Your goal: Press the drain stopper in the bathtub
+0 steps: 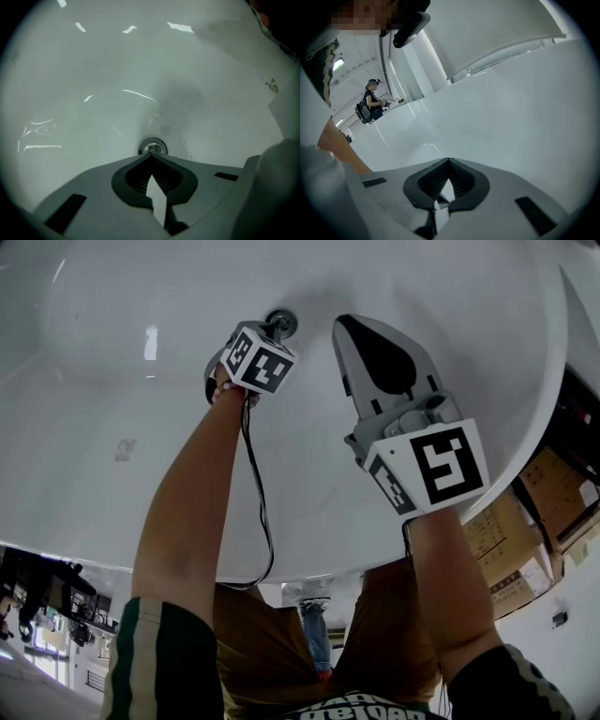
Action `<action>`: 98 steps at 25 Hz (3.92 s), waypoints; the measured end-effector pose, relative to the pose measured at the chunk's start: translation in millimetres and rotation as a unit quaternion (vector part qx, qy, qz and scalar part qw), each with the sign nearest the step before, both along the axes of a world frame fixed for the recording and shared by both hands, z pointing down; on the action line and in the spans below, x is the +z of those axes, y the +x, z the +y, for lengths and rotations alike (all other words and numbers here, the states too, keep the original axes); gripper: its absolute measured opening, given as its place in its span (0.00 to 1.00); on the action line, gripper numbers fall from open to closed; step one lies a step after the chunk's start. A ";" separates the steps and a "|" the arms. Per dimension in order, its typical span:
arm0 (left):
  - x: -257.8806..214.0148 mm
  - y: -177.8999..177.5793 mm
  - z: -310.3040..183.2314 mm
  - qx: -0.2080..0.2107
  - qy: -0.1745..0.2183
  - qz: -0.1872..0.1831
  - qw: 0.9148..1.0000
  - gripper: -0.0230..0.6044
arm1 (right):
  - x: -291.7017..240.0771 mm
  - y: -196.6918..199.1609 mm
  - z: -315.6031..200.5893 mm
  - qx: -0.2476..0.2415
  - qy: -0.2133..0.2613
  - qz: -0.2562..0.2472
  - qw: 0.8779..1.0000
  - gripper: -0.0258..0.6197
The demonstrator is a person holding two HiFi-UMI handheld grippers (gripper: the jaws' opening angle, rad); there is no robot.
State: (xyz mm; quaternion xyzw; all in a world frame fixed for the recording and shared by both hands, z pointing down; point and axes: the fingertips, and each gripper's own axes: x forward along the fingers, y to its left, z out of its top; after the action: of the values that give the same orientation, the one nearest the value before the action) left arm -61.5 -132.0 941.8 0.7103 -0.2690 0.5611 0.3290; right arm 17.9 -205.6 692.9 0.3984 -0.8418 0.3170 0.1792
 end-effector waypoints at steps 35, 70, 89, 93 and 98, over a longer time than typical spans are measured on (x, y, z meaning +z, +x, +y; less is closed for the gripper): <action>-336.3 -6.0 -37.5 -0.080 0.167 0.088 0.979 0.05 | -235.4 -3.6 2.5 -0.019 0.090 0.021 0.996 0.06; -829.0 -17.7 -22.6 -0.119 0.504 0.211 0.829 0.05 | -578.1 -21.8 66.5 -0.049 0.264 0.000 0.963 0.06; -916.8 -11.4 6.3 -0.098 0.591 0.236 0.765 0.05 | -641.3 -7.1 86.3 -0.032 0.355 -0.009 0.934 0.06; -918.7 -11.2 8.6 -0.086 0.598 0.237 0.761 0.05 | -642.4 -11.8 89.3 -0.035 0.357 -0.010 0.933 0.06; -916.5 -15.6 12.5 -0.094 0.595 0.240 0.761 0.05 | -640.8 -17.8 96.3 -0.045 0.358 -0.006 0.933 0.06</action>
State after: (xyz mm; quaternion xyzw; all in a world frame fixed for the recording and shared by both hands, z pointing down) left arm -77.1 -119.5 25.2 0.8458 -0.5266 0.0654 -0.0554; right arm 0.1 -109.3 52.1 0.3961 -0.9175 -0.0111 0.0339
